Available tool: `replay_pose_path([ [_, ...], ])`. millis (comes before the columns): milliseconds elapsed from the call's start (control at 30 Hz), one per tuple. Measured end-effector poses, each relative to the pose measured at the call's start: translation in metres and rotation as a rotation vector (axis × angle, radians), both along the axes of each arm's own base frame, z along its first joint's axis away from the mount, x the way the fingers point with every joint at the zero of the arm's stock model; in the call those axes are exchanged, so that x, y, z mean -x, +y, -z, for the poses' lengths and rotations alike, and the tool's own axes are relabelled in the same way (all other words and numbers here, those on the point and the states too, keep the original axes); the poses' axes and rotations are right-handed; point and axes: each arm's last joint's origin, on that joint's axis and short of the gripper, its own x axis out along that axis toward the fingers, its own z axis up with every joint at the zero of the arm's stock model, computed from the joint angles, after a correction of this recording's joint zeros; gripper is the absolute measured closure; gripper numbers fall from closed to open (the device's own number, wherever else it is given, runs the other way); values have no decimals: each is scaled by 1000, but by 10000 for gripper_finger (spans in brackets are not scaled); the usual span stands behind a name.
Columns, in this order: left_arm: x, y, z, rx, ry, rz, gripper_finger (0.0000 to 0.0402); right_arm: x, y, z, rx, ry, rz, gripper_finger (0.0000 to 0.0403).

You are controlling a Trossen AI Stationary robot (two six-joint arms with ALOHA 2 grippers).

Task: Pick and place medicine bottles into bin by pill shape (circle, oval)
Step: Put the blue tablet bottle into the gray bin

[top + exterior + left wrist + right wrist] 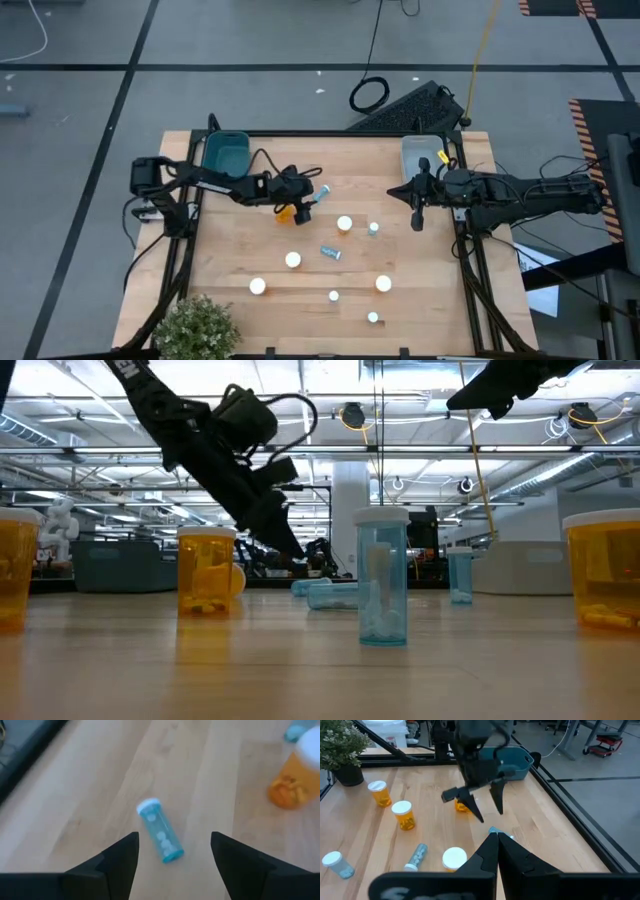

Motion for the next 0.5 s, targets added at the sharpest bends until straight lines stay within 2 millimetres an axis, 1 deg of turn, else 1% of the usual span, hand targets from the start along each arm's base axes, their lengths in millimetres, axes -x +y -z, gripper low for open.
replay_pose_path([
  [133, -3, 1, 15, 21, 24, -44, 149, 0, 0, 0, 0, 0, -1, 403],
  [267, -6, 2, 26, 5, 36, -97, 149, 0, 0, 0, -1, 0, -2, 403],
  [500, -10, -1, 37, 8, 25, -114, 149, 0, 0, 0, -1, 0, -2, 403],
])
